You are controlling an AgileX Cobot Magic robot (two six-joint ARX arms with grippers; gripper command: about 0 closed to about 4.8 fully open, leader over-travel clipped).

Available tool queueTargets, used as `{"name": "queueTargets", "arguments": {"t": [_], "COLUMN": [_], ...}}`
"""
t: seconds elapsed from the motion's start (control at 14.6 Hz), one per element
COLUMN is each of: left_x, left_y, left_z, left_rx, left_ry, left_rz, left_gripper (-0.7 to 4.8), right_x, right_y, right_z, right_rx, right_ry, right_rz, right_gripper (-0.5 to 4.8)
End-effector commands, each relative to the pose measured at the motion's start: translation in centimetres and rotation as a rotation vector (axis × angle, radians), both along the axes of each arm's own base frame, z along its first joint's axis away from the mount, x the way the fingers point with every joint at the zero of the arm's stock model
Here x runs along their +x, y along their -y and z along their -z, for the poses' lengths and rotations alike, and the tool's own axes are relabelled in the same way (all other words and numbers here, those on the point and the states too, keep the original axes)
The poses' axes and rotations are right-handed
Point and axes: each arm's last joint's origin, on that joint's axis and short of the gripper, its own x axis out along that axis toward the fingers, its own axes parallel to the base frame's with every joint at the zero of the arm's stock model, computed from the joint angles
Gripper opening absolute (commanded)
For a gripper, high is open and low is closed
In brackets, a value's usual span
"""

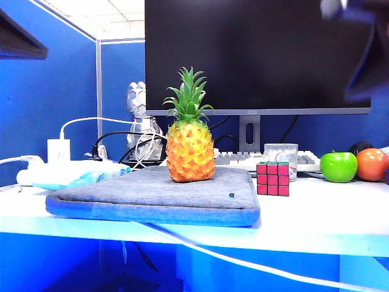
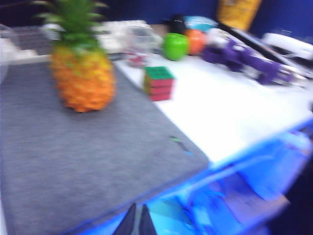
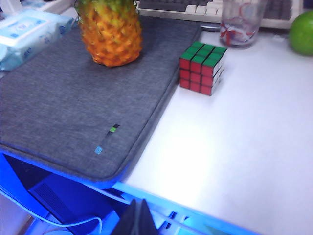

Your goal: Rotate the Rubik's Cube so that its red face is facing towards you.

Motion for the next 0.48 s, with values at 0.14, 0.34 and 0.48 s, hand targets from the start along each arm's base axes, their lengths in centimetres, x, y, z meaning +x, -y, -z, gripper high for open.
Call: {"name": "queueTargets", "arguments": {"t": [0.14,0.34,0.48], "left_x": [0.3,0.2,0.2], "left_y": [0.1,0.1,0.1], "left_z": [2.0,3.8,4.1], "left_rx": [0.003,0.008,0.017], "left_ry": [0.112,0.122,0.121], "left_rz": [0.004,0.004,0.002], "left_gripper": [-0.03,-0.03,-0.03], "right_x": [0.0,0.4,0.5], "right_y": [0.3,0.6,0.7], "right_z": [2.6,3.2,4.0], "right_rx": [0.033,0.017,0.008], "right_ry": [0.028,-0.016,-0.045], "right_rz": [0.037,0.013,-0.011], "right_gripper": [-0.01,-0.01,-0.01]}}
